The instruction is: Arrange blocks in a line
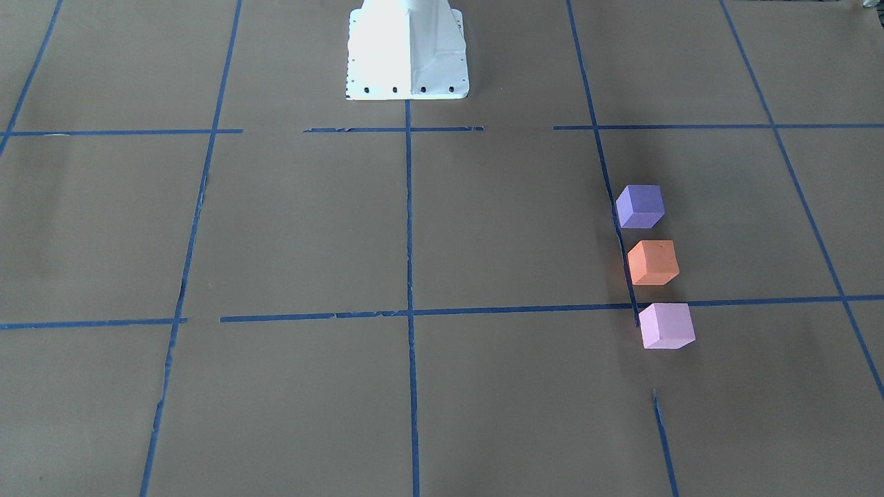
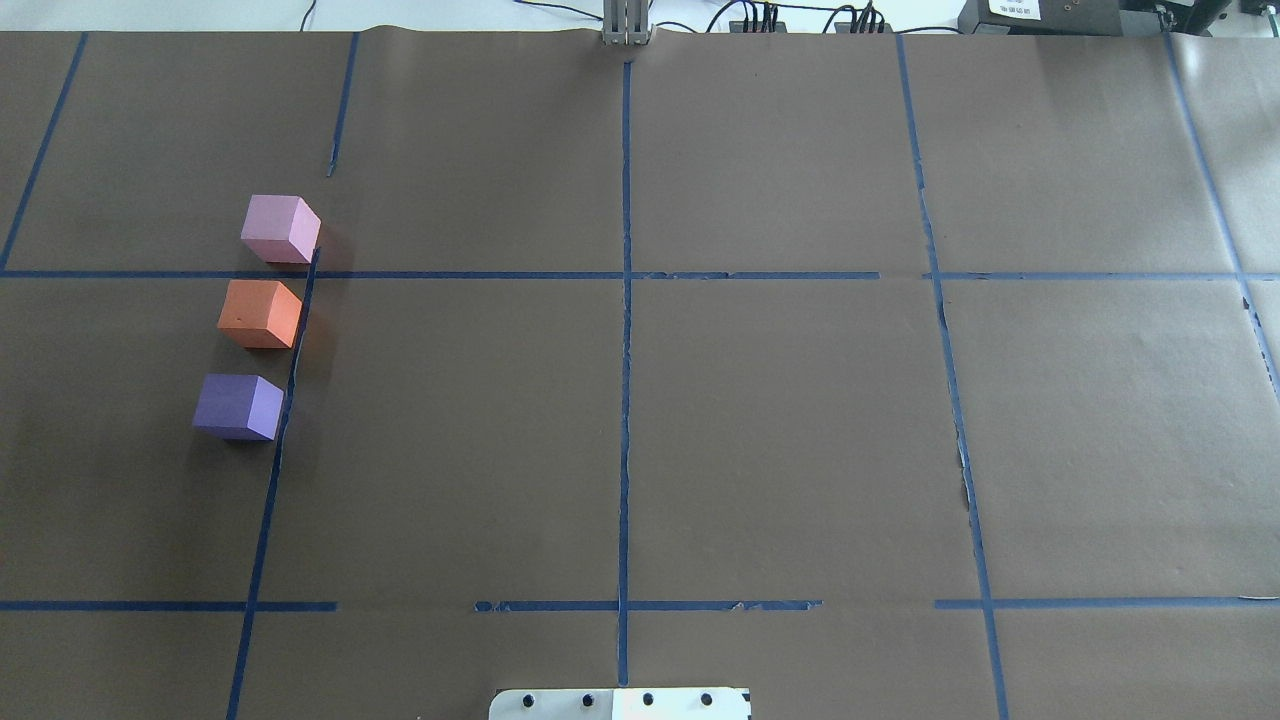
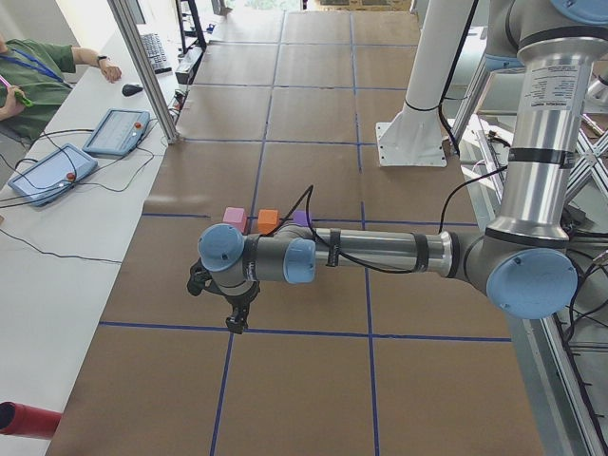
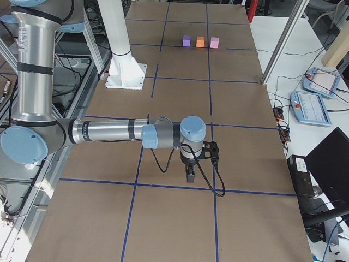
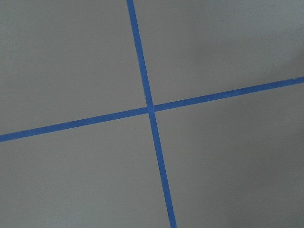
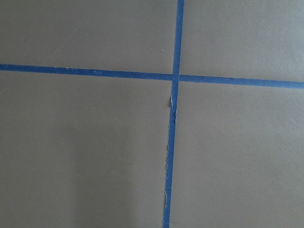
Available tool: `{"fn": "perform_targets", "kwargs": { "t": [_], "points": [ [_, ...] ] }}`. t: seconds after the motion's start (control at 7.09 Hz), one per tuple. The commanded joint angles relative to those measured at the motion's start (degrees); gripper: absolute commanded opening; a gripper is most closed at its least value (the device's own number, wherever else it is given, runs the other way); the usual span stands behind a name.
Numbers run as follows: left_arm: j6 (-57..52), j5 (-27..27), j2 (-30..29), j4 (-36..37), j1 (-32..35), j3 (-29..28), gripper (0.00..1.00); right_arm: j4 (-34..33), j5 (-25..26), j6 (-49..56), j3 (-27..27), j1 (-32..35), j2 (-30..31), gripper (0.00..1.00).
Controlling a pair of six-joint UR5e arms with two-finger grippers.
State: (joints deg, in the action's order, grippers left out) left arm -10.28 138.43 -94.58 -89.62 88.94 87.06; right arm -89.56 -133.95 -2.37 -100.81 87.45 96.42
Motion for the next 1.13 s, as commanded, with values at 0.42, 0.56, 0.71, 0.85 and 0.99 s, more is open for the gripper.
{"fn": "perform_targets", "kwargs": {
  "t": [0.42,0.56,0.71,0.85,0.99],
  "points": [
    [0.0,0.0,0.1,-0.9,0.0,-0.2,1.0,0.0,0.0,0.0,0.0,0.0,0.0,1.0],
    [0.0,0.0,0.1,-0.9,0.0,-0.2,1.0,0.0,0.0,0.0,0.0,0.0,0.0,1.0],
    [0.0,0.0,0.2,-0.9,0.0,-0.2,1.0,0.0,0.0,0.0,0.0,0.0,0.0,1.0],
    [0.1,0.0,0.2,-0.9,0.0,-0.3,1.0,0.0,0.0,0.0,0.0,0.0,0.0,1.0],
    [0.0,0.0,0.1,-0.9,0.0,-0.3,1.0,0.0,0.0,0.0,0.0,0.0,0.0,1.0]
  ]
}}
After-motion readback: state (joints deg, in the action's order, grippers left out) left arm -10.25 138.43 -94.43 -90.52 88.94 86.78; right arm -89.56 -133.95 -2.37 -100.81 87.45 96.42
